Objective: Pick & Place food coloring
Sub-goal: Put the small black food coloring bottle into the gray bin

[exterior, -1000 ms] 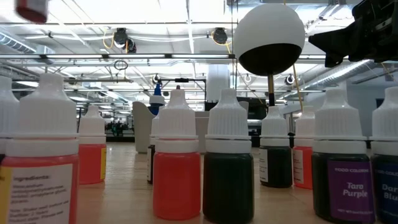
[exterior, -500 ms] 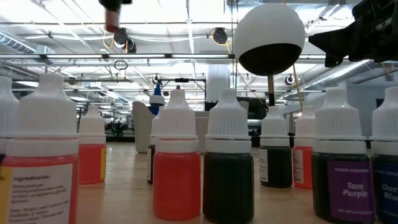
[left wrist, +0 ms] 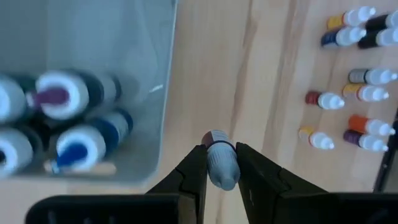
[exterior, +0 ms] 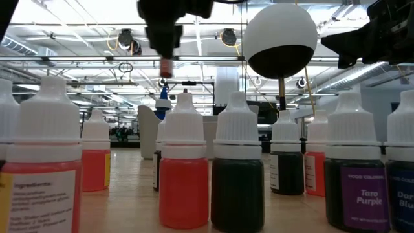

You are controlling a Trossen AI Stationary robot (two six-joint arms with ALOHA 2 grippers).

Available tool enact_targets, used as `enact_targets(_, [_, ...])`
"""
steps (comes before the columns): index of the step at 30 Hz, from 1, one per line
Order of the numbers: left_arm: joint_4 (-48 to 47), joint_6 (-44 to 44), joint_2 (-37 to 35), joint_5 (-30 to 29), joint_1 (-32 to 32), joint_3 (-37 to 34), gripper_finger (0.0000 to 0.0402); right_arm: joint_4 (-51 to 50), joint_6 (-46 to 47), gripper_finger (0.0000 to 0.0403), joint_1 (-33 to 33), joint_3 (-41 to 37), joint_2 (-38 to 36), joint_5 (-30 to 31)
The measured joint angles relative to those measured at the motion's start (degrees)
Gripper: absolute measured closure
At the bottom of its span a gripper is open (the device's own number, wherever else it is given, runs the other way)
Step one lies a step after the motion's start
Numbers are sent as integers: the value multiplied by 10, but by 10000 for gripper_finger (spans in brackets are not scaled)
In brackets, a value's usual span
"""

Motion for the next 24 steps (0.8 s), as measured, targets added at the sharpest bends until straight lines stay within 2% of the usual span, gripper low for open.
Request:
enact_targets(4, [-7,39,39,-2,12,68,325,0,-12,403,0,0,0,0])
enact_targets(12, [-57,126,140,-61,35,250,325,0,-13,403,0,0,0,1])
enact_targets(20, [-52,154,186,-134,57,266,325,0,-13,403,0,0,0,1])
enact_targets(24, [-46,156,201,-152,60,266,325,0,-14,403,0,0,0,1])
